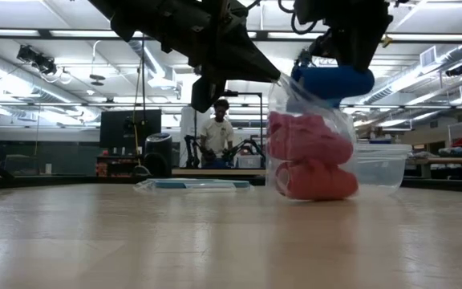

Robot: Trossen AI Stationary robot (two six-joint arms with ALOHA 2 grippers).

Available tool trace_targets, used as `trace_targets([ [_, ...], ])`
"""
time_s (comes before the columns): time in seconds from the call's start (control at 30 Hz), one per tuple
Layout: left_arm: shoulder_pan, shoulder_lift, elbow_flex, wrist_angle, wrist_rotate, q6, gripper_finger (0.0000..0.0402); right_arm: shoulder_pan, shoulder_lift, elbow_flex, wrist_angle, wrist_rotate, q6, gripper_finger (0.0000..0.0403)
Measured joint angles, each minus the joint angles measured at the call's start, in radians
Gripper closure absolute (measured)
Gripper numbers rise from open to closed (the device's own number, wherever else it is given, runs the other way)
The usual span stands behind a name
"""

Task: Roll bandage
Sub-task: Put the blue bandage into the transparent zip bag

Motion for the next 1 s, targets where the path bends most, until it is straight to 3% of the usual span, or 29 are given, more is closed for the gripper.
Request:
trace_targets([
  [0.23, 0.000, 0.000, 0.000, 0.001, 0.001, 0.001, 0.0398, -0.011, 0.000, 0.000, 0.020, -0.002, 0.003, 0.0290],
  [0.4, 0.000, 0.000, 0.000, 0.001, 0.003, 0.002, 0.0398, 0.009, 0.000, 0.000, 0.020, -0.112, -0.070, 0.0298],
  [0.53, 0.000, 0.000, 0.000, 0.001, 0.003, 0.002, 0.0398, 0.023, 0.001, 0.000, 0.018, -0.035, -0.068, 0.0305],
  [0.7, 0.000, 0.000, 0.000, 0.003, 0.003, 0.002, 0.0398, 0.032, 0.019, 0.001, 0.025, -0.129, -0.112, 0.0306],
  [0.83, 0.000, 0.000, 0.000, 0.014, 0.000, 0.000, 0.0398, 0.031, 0.039, 0.001, 0.014, -0.048, -0.065, 0.0307],
  [0.93, 0.000, 0.000, 0.000, 0.014, 0.000, -0.001, 0.0398, 0.025, 0.058, 0.000, 0.015, -0.170, -0.086, 0.0307],
  [1.0, 0.000, 0.000, 0.000, 0.016, 0.001, -0.001, 0.0398, 0.039, 0.061, 0.000, 0.007, -0.155, -0.083, 0.0307],
])
